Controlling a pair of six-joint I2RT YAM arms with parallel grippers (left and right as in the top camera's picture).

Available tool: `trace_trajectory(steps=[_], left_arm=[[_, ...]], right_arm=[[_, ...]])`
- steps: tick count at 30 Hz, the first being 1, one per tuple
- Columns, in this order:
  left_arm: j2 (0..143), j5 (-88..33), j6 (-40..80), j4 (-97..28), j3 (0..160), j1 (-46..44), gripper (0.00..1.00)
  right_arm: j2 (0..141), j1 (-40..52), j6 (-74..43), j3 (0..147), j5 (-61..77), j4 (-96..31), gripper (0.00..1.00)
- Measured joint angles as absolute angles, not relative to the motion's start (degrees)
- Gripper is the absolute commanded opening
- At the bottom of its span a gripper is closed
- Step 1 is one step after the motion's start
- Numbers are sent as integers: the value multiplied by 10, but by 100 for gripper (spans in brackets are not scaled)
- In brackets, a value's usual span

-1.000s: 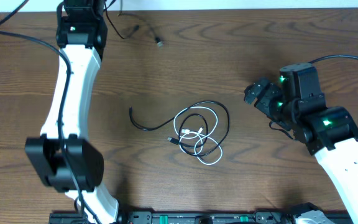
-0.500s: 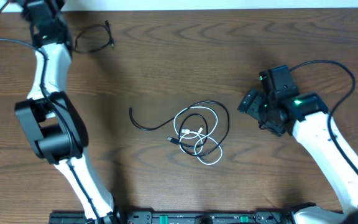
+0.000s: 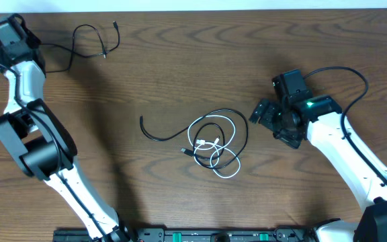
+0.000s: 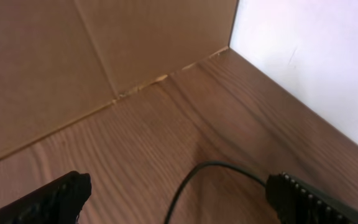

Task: Untangle cables

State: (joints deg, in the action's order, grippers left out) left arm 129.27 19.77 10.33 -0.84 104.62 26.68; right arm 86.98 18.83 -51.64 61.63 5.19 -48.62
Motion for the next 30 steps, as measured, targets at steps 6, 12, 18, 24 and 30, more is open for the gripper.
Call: trace_trajectory(steps=[6, 12, 18, 24, 30], left_arm=[[1203, 182, 107, -82, 1046, 254, 95], [1160, 166, 112, -177, 1062, 252, 96], [1221, 162, 117, -243, 1062, 258, 95], [1290, 155, 128, -249, 1057, 259, 73], [1301, 137, 153, -224, 1054, 259, 73]], right_arm=[[870, 201, -494, 616, 60, -489, 99], [870, 218, -485, 615, 64, -495, 99], [870, 232, -483, 615, 66, -495, 99], [870, 232, -483, 615, 66, -490, 99], [870, 232, -483, 615, 66, -486, 99]])
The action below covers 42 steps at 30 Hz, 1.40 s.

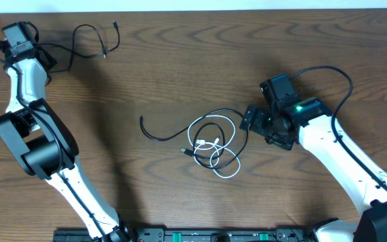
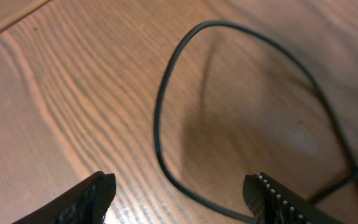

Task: Untangle cables

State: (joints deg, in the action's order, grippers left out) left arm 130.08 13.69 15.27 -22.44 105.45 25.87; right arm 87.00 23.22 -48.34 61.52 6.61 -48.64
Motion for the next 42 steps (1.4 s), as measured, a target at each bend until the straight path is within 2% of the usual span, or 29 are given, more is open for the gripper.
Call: trace_trajectory(steps=[3, 9, 11, 14, 16, 20, 26, 29, 30, 31, 33, 34, 35, 36, 42], left_arm=[[1306, 123, 161, -213, 1054, 259, 80], [1347, 113, 176, -199, 1055, 260, 79], [1359, 110, 181, -194, 1054, 262, 69], [1370, 106, 183, -178, 1054, 266, 43], [1371, 105, 185, -155, 1054, 268, 30], [1371, 90, 192, -86, 1054, 269, 22], [1371, 28, 195, 59, 1054, 268, 22], [1371, 13, 196, 110, 1054, 263, 27], [1371, 12, 195, 115, 1054, 261, 38], [1371, 13, 195, 117, 1054, 259, 43], [1371, 22, 196, 109, 1054, 255, 47], [1371, 29, 194, 102, 1054, 253, 61], [1371, 35, 192, 95, 1054, 251, 92], [1371, 42, 186, 85, 1054, 251, 100], [1360, 66, 164, -8, 1054, 266, 100]], right_arm=[[870, 232, -483, 615, 66, -481, 99], [870, 232, -483, 615, 66, -481, 99], [870, 232, -483, 615, 66, -481, 99], [870, 232, -483, 615, 66, -481, 99], [870, 232, -483, 615, 66, -481, 99], [870, 232, -483, 614, 65, -478, 99], [870, 232, -483, 614, 65, -473, 99], [870, 232, -483, 614, 64, -473, 99], [870, 232, -483, 614, 64, -472, 99], [870, 232, -483, 614, 64, -470, 99], [870, 232, -483, 614, 64, -465, 99], [870, 232, -483, 614, 64, -462, 99], [870, 232, -483, 614, 64, -460, 99], [870, 232, -483, 614, 64, -459, 99], [870, 232, -483, 614, 65, -462, 99]])
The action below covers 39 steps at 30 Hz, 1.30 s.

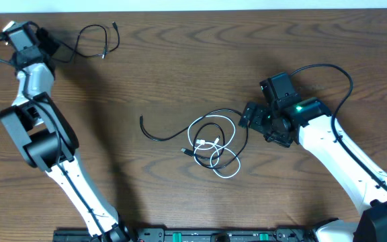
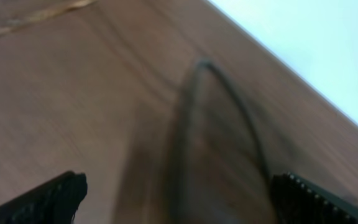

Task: Untangle cables

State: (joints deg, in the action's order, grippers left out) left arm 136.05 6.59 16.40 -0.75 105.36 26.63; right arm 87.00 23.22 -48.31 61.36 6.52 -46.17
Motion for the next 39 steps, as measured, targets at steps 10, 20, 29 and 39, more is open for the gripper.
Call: trace_trajectory(steps=[10, 20, 29, 39], left_arm=[[1149, 72, 156, -201, 1053, 300, 99], [1003, -232, 154, -465, 1059, 281, 99], [1020, -365, 140, -634, 1008, 129, 98], [1020, -274, 124, -623, 879, -55, 98]], right_arm=[[870, 232, -462, 613, 65, -482, 99], [870, 227, -407, 613, 52, -504, 99], [870, 226, -400, 613, 44, -503, 99], [870, 204, -398, 613, 46, -502, 99]])
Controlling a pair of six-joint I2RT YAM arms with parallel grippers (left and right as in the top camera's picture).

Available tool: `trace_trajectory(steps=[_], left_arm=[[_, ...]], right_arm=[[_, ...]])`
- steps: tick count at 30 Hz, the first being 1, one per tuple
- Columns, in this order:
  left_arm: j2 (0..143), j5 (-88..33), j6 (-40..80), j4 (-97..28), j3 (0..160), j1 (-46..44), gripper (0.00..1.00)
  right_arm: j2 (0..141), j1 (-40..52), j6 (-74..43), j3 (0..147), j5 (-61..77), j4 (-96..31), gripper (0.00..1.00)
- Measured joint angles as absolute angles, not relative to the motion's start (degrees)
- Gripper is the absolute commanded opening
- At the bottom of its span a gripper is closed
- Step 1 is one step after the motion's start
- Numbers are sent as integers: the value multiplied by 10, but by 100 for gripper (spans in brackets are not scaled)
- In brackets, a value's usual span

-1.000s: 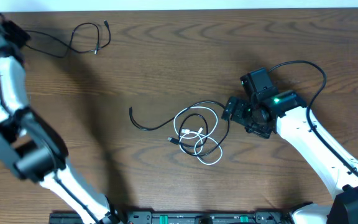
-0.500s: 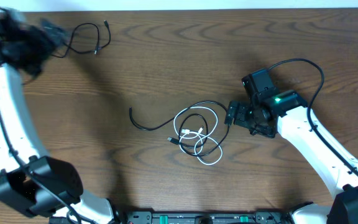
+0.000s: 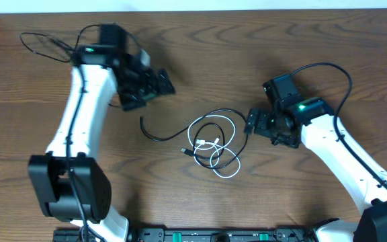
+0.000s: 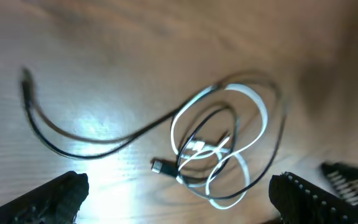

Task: Untangle cables

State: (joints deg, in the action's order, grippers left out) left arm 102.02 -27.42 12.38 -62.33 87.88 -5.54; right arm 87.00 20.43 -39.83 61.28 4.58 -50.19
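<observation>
The tangle (image 3: pixel 213 143) lies mid-table: a white cable (image 4: pixel 241 99) looped through a black cable (image 4: pixel 92 146), whose free tail (image 3: pixel 154 134) runs out to the left. My left gripper (image 3: pixel 148 89) hovers up and left of the tangle. In the left wrist view it (image 4: pixel 185 211) is open, its fingers (image 4: pixel 48 199) wide apart with nothing between them. My right gripper (image 3: pixel 252 122) sits at the tangle's right edge; its jaws are too small to read.
A thin black wire (image 3: pixel 42 44) loops at the far-left top of the wooden table (image 3: pixel 193 54), beside the left arm. The right arm's own black cable (image 3: pixel 334 70) arcs above it. A cardboard wall edge stands at the left.
My left arm has left the far top-left corner and now hovers up and left of the tangle. Its camera now looks down on the tangle. The right gripper has barely shifted.
The left gripper was open in the far-left corner above a separate black cable, the right gripper a little right of the tangle. A second later the right gripper stood at the tangle's edge, where it remains. The left stayed near the corner, and is now by the tangle.
</observation>
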Motion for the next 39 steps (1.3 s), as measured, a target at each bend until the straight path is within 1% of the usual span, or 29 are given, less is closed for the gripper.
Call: trace_trajectory(steps=[6, 12, 17, 20, 30, 31, 33, 35, 39], left_arm=[[1021, -251, 114, -588, 839, -140, 98], [1021, -244, 105, -537, 837, -248, 98], [1021, -225, 105, -491, 836, -326, 98], [1021, -194, 107, -486, 836, -363, 98], [1044, -157, 118, -441, 816, -443, 100], [1054, -156, 119, -436, 813, -451, 96], [1075, -154, 123, -430, 809, -463, 94], [1093, -152, 127, -423, 808, -474, 84], [1110, -150, 131, -410, 803, -487, 82]], right_arm=[[870, 110, -398, 613, 58, -503, 99], [870, 15, -398, 613, 60, -512, 99], [870, -14, -396, 613, 52, -515, 99], [870, -21, -392, 613, 35, -516, 99], [870, -85, -392, 613, 6, -514, 99], [870, -87, -392, 613, 3, -514, 99], [870, -89, -392, 613, 3, -514, 99], [870, -89, -392, 613, 3, -514, 99], [870, -90, -392, 613, 3, -514, 99]])
